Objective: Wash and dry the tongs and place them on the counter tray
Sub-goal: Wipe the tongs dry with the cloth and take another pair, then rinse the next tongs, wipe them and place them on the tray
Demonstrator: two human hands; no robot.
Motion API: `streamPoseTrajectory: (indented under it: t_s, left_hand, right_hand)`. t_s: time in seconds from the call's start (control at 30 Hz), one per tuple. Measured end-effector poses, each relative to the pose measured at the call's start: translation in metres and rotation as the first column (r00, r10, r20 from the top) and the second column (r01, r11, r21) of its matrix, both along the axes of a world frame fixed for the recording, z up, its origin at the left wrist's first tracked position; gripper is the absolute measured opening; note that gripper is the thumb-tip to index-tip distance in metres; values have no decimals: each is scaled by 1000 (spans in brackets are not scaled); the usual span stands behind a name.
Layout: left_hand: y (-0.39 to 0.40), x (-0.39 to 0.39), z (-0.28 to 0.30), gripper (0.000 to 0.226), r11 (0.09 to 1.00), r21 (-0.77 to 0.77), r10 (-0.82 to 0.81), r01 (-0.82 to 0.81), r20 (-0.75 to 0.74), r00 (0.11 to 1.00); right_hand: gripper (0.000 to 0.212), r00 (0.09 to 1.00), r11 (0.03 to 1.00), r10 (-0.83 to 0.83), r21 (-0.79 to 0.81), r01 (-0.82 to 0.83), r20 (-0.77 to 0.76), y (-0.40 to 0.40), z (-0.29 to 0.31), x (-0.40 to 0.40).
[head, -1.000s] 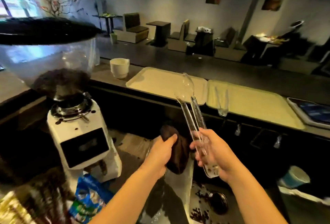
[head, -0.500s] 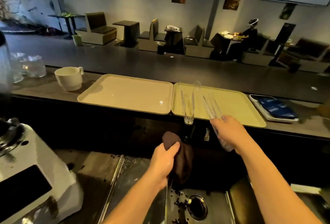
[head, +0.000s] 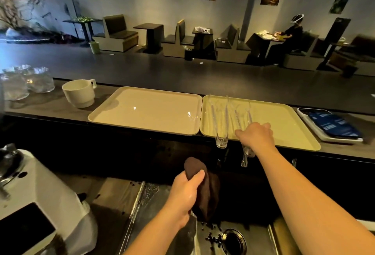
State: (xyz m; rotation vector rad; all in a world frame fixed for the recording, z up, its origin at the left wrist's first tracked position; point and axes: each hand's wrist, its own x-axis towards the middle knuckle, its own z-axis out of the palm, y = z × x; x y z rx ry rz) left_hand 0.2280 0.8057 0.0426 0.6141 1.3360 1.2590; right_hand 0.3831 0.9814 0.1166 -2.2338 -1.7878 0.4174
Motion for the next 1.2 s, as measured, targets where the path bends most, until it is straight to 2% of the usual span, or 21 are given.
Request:
streamPoseTrajectory:
  t_s: [0.07,0.17,0.23,0.3,0.33,0.43,0.5,0.57,0.7,0.83,0.93,1.03,1.1,1.2]
  left_hand:
    - [2,-3,1,23,1000,11,-2,2,-4,1000]
    - [1,-11,1,22,1000,23,8,-8,-13,1000]
    - [-1,-15,2,20,1000,28,6,-5,-16,1000]
    - [-7,-22,3,20,999,13,32,-32,-10,999]
    - [-10,-26,4,20,999,4,47,-47,6,999]
    - [-30,-40,-1,22,994,-9,109,-108,76,991]
    - [-45,-48,-5,23,988,-21,152,-151,98,983]
    - [-62,-58,-11,26,982,-39,189,-186,107,976]
    - [-107,-86,-24,28,944,-122,319,-305,125,939]
    - [-156,-109,-35,33,884,-182,448,-431,61,892]
    - [-198,-130,-39,28,882,-126,468,-454,127,874]
    - [-245,-148,-35,28,870,-58,491,-489,181,852]
    - [-276,-160,-35,26,820,-57,569,-569,170,804]
    - [-323,-181,-35,20,701,-104,713,-705,131,689]
  right_hand:
    - [62,1000,1000,-3,26,3,26,-1,5,0]
    - [67,992,973,23,226,-52,128,-15,17,-4]
    - [48,987,917,129,366,-156,96,-30,24,-10]
    - [20,954,876,295,414,-247,-56,-51,29,-27]
    - [12,923,871,361,400,-285,-129,-61,29,-36]
    - [12,812,873,471,316,-372,-344,-94,23,-65]
    - [13,728,875,484,250,-415,-486,-113,14,-80]
    - [12,669,862,491,198,-467,-557,-132,4,-96]
    - [10,576,774,561,129,-620,-594,-173,-15,-132]
    - [10,498,667,624,78,-741,-602,-215,-27,-169]
    - [8,409,582,644,66,-811,-646,-248,-34,-195]
    - [14,335,539,622,76,-839,-707,-279,-42,-220]
    - [19,296,499,619,73,-863,-728,-300,-48,-237]
    - [15,254,423,651,65,-904,-715,-333,-58,-266]
